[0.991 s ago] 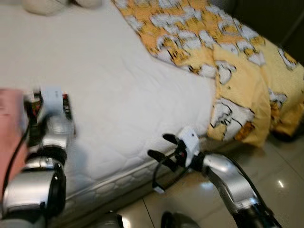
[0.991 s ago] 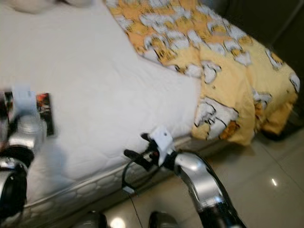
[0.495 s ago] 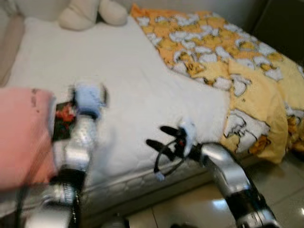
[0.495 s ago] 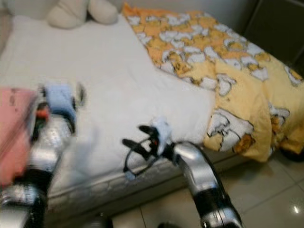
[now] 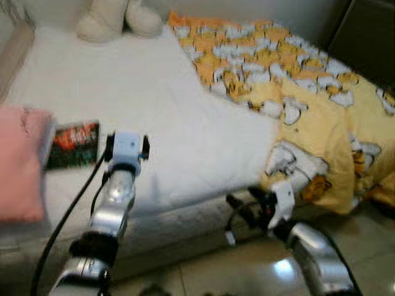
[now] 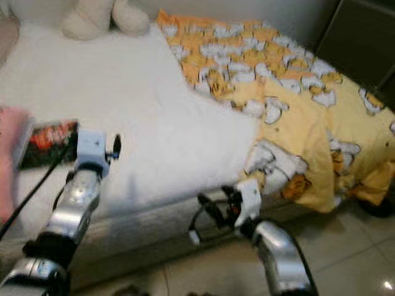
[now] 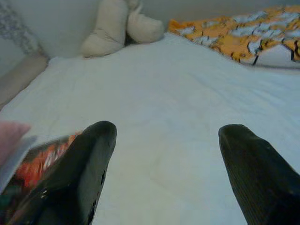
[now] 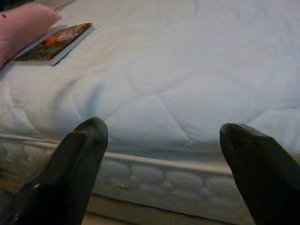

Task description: Clean up the room

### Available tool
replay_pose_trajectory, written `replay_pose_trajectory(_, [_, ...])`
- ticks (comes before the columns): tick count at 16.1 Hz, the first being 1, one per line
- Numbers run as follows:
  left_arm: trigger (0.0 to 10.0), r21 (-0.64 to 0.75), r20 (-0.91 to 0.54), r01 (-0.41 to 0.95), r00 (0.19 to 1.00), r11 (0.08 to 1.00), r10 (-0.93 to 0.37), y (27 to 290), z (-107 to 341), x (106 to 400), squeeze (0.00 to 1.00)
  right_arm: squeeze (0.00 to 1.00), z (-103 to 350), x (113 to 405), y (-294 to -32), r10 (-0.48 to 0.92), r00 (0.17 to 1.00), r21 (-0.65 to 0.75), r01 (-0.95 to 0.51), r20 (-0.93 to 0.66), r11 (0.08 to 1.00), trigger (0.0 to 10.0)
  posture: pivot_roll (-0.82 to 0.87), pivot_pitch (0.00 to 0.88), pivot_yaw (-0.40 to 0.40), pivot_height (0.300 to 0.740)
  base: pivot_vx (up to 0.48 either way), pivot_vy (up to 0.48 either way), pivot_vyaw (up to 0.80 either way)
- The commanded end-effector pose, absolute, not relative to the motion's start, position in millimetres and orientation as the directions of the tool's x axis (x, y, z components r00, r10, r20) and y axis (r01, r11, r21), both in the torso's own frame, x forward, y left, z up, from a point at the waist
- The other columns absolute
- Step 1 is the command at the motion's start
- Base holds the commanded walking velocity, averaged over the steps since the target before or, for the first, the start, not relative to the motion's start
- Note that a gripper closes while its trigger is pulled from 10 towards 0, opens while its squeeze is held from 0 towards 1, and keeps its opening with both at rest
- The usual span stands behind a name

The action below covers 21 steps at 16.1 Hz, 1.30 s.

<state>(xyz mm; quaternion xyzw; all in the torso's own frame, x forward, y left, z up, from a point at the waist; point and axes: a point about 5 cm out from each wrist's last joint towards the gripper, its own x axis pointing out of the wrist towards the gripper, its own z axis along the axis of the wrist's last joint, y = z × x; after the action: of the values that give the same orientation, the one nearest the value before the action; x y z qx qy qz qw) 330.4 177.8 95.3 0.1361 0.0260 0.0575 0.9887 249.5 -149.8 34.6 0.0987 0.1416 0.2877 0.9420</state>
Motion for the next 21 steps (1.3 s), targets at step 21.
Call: replay_pose_trajectory(21, [10.0,0.237,-0.276,-0.081,0.95,0.968,0.147,159,62,346,0.0,0.0,47,261,-138,0.449,0.879,0.074,-0.443,-0.158,0.893,10.0,-0.02,0.0,-0.019,0.74,0.306,-0.089,-0.3])
